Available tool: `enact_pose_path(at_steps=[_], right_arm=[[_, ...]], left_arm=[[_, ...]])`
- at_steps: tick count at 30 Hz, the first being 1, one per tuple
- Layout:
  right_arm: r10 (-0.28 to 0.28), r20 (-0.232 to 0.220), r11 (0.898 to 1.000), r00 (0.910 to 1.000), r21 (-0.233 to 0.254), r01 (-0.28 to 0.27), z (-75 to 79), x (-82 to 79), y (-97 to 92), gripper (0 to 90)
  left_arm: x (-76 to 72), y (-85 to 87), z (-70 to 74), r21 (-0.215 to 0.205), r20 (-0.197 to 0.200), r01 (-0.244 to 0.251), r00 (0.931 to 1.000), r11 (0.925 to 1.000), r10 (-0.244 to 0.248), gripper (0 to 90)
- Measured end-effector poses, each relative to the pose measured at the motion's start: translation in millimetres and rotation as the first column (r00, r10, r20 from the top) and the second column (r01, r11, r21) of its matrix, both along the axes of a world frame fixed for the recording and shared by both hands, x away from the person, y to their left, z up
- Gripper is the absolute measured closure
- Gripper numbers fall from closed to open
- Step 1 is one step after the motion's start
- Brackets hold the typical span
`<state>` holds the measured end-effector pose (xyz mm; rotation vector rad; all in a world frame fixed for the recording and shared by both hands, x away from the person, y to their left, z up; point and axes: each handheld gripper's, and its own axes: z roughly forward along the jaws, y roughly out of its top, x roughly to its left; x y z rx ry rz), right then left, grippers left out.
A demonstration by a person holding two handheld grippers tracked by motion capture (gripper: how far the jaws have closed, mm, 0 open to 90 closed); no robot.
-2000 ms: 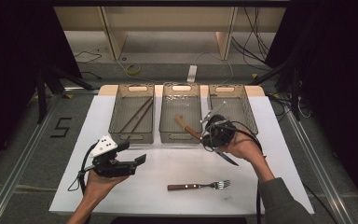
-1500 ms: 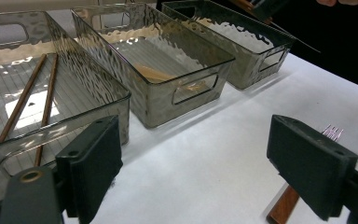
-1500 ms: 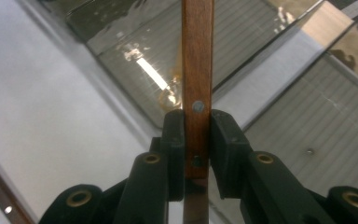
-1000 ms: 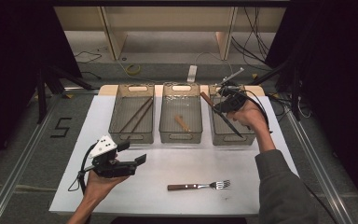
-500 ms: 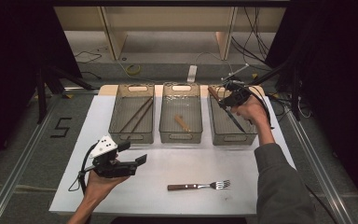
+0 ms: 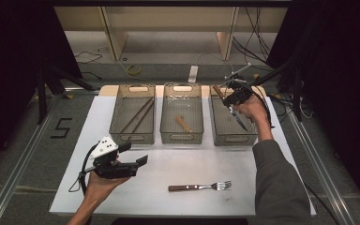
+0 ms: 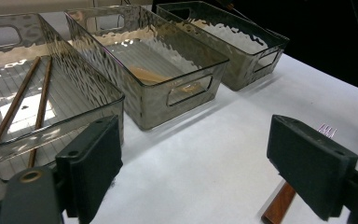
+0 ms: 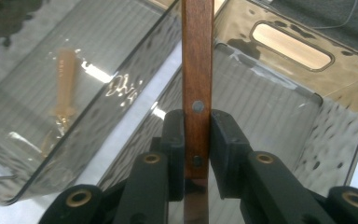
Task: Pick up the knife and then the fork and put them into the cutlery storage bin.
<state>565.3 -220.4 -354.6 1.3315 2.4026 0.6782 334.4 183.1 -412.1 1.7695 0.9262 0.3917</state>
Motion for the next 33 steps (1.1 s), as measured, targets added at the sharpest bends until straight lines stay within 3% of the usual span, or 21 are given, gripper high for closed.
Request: enact_pose_path(at_steps=[11,27,29,30,31,33], right_arm=[[-0.014,0.011,1.0,0.9998,-0.009,0.015,-7.2,5.7,4.6,77.1],[-0.051,-0.026,0.999,0.9984,0.008,0.051,-27.8,3.7,1.2,76.9],[-0.076,-0.038,0.997,0.9964,0.005,0.076,-30.9,4.1,0.0,76.5],[-0.091,-0.038,0.996,0.9952,0.001,0.091,-32.7,4.5,-0.9,75.6],[-0.111,-0.023,0.994,0.9935,-0.007,0.111,-33.9,4.8,-1.9,67.8],[-0.117,-0.04,0.993,0.9924,0.019,0.117,-34.5,5.8,-3.4,51.1]], left_arm=[[-0.7,0.1,0.4,0.0,0.002,0.0,1.0,1.0,0.0,17.1],[-0.8,-0.1,0.3,0.001,0.003,-0.001,1.0,1.0,0.001,17.2],[-0.9,-0.2,0.3,0.0,0.003,-0.001,1.0,1.0,0.001,17.1],[-0.9,-0.2,0.2,0.001,0.003,-0.001,1.0,1.0,0.001,17.2],[-0.7,0.0,0.2,0.002,0.003,0.0,1.0,1.0,0.0,17.1],[-0.7,0.2,0.2,0.0,0.001,-0.002,1.0,1.0,0.002,17.1]])
